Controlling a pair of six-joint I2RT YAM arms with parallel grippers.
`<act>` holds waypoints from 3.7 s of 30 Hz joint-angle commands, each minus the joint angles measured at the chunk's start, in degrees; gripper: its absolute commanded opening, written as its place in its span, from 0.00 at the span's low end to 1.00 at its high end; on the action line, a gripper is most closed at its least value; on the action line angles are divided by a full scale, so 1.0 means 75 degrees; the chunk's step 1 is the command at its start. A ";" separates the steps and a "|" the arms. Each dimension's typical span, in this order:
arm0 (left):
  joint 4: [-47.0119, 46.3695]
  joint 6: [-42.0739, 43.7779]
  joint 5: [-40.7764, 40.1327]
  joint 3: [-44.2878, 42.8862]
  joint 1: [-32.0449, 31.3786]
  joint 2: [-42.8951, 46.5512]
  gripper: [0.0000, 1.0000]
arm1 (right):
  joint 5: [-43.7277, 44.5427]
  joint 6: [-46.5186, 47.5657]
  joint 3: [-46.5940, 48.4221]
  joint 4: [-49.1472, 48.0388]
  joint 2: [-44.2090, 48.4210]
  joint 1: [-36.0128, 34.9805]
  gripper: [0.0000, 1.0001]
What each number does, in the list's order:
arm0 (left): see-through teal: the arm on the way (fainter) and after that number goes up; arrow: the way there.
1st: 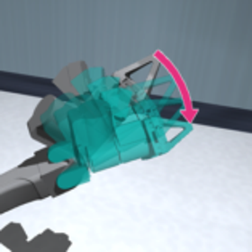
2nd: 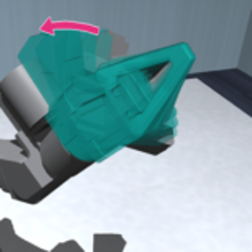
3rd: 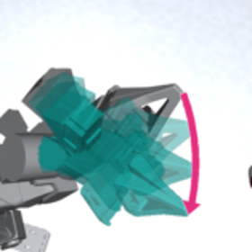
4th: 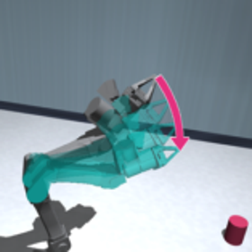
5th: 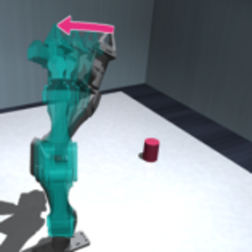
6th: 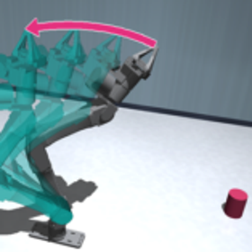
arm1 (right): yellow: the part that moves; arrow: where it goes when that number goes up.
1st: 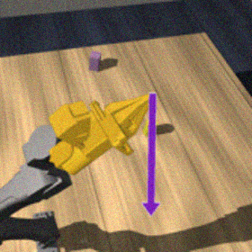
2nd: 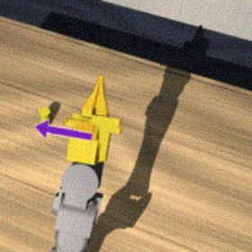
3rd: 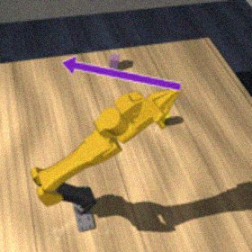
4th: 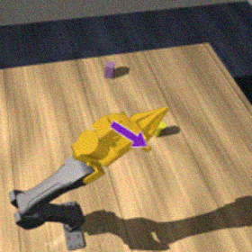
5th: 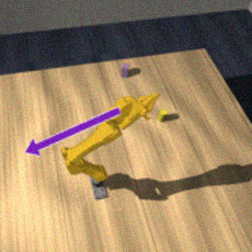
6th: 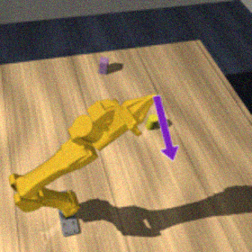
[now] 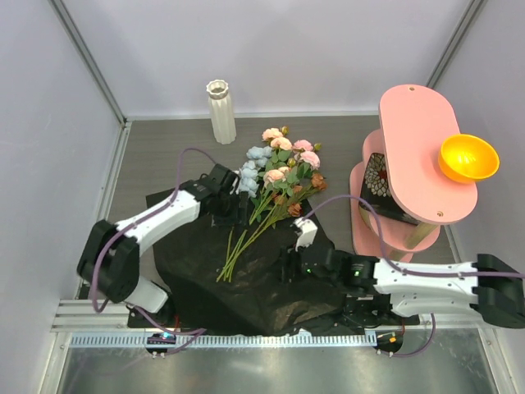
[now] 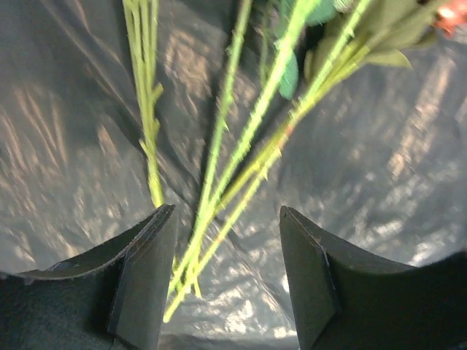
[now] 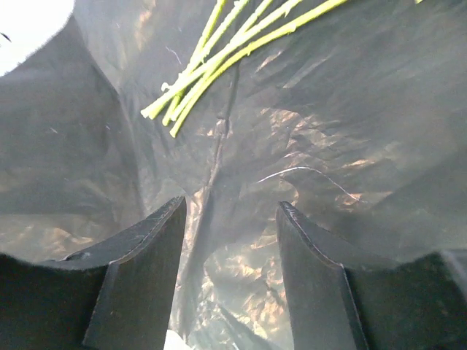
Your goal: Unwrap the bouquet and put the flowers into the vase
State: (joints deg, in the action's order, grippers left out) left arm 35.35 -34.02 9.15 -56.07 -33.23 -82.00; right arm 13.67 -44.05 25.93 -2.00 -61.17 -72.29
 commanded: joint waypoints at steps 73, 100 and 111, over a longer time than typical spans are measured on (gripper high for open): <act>-0.4384 -0.2740 0.1084 0.0761 0.0973 0.2952 0.46 | -0.4026 0.4091 0.2660 -0.0823 -0.1690 0.2772 0.01; -0.3084 0.0104 -0.1054 -0.1826 0.1898 0.2298 0.00 | -0.0045 0.3614 0.3293 0.2372 -0.0214 0.2772 0.87; -0.4526 0.2049 -0.3223 -0.5608 0.2486 -0.0126 0.00 | 0.0216 0.2418 0.2144 0.3605 0.2752 0.2783 0.86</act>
State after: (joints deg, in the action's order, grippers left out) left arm 7.09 -27.68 -7.51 -88.64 -15.20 -77.19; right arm 13.15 -21.39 43.55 19.92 -43.07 -51.27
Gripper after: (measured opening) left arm 0.023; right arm 0.867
